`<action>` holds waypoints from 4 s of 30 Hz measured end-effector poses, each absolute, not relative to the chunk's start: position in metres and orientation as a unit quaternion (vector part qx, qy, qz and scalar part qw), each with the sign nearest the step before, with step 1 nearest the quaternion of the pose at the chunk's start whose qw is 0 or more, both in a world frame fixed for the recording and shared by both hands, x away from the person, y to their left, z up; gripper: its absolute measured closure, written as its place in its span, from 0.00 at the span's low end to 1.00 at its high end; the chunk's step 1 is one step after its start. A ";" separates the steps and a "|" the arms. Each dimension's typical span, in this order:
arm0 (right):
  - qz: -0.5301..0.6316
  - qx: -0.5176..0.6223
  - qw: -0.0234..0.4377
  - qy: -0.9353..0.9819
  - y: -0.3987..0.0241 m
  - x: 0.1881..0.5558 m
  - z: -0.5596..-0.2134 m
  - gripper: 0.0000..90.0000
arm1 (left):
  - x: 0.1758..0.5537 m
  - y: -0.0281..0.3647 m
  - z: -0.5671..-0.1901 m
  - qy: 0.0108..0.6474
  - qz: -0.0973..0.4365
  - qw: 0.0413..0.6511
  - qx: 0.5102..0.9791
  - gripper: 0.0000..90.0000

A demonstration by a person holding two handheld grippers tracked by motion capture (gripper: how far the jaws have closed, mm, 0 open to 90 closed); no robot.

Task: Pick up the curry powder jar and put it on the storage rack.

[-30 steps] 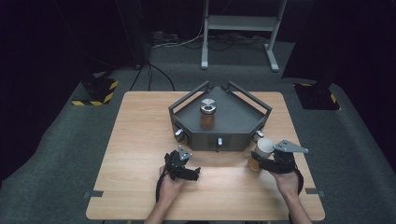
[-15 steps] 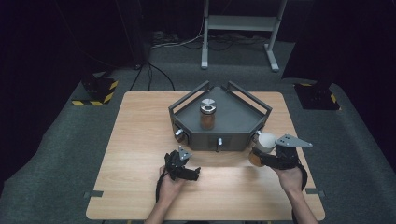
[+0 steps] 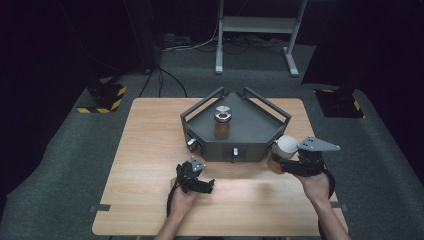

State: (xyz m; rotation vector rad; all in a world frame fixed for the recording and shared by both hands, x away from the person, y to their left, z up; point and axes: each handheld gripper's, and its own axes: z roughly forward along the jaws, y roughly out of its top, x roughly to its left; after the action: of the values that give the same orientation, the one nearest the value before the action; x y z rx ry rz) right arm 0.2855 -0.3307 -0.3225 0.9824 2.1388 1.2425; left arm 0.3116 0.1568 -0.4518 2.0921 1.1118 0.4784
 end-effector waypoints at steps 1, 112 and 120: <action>0.455 0.357 0.237 0.781 -0.330 0.286 -0.320 0.38 | 0.312 0.157 -0.452 0.430 0.185 0.354 0.809 0.01; 0.422 0.376 0.243 0.789 -0.229 0.391 -0.280 0.39 | 0.313 0.158 -0.449 0.416 0.194 0.342 0.820 0.01; 0.421 0.372 0.244 0.790 -0.231 0.389 -0.280 0.38 | 0.314 0.158 -0.448 0.415 0.194 0.340 0.821 0.01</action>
State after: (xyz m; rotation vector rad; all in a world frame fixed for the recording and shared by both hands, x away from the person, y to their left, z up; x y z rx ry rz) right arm 0.3892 -0.2307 -0.2803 1.0160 2.1591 1.1514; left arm 0.3137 0.1581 -0.4478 2.1382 1.0813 0.5040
